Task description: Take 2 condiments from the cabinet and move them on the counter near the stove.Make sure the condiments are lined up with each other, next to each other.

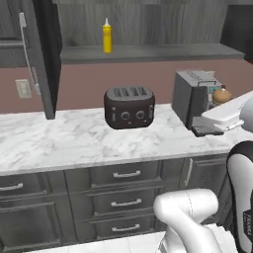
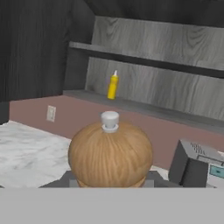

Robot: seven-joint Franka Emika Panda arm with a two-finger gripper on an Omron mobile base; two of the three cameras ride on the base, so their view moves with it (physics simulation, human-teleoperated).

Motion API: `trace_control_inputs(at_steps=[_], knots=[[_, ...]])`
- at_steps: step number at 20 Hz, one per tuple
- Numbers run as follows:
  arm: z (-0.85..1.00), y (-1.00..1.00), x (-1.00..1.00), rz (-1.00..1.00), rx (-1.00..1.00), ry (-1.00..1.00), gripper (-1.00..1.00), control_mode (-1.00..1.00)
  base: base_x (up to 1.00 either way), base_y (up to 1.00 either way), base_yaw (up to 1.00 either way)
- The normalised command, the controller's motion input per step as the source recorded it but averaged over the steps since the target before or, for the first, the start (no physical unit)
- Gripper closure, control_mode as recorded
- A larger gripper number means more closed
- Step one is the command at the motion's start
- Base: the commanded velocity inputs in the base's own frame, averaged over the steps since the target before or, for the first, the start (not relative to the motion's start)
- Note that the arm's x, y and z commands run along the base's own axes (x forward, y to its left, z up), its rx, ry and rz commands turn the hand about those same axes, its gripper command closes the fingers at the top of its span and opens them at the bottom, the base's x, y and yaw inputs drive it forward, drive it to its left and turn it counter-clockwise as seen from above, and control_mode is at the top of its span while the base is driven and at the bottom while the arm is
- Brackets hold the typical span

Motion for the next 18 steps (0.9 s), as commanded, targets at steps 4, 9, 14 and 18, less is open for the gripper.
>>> trace_control_inputs(at_steps=[4,9,14,18], knots=[[0.0,0.0,0.0,0.0,0.0,0.0,1.0,1.0,-0.35,0.6,0.43],[0.0,0.0,0.0,0.0,0.0,0.0,1.0,1.0,-0.12,0.67,0.67],[0.0,0.0,0.0,0.0,0.0,0.0,1.0,1.0,-0.2,0.58,0.72],[0.0,0.0,0.0,0.0,0.0,0.0,1.0,1.0,-0.2,0.52,0.73]])
